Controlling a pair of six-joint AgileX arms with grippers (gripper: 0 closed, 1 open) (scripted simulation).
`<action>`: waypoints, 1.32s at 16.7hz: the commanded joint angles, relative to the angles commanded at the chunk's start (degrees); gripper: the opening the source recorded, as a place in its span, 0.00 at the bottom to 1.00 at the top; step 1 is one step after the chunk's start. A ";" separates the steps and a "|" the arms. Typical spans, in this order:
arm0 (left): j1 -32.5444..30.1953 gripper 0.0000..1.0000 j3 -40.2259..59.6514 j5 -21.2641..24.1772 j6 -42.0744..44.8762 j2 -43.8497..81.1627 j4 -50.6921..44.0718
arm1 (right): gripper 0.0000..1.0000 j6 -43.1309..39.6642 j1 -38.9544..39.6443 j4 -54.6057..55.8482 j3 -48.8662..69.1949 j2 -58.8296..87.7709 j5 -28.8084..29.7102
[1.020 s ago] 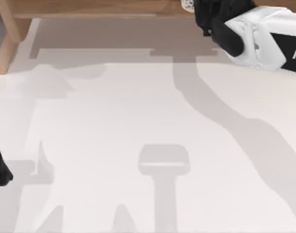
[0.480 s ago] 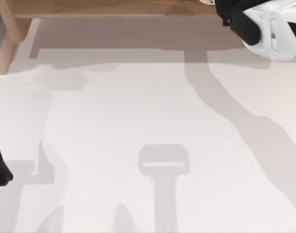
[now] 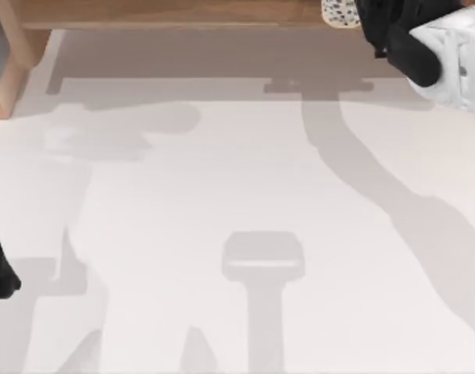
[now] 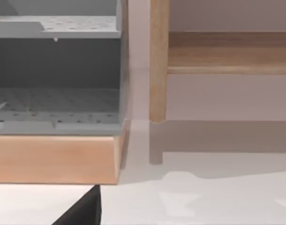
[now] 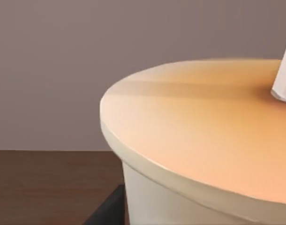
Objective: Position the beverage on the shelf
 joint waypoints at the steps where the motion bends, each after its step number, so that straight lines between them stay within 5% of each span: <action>1: 0.00 1.00 0.00 0.00 0.00 0.00 0.00 | 0.00 0.38 0.10 -0.48 -1.10 -0.71 -0.25; 19: 0.00 1.00 0.00 0.00 0.00 0.00 0.00 | 0.00 -2.64 -3.30 6.13 12.81 14.80 -1.03; 22: 0.00 1.00 0.00 0.00 0.00 0.00 0.00 | 0.23 -2.64 -3.30 6.13 12.81 14.80 -1.03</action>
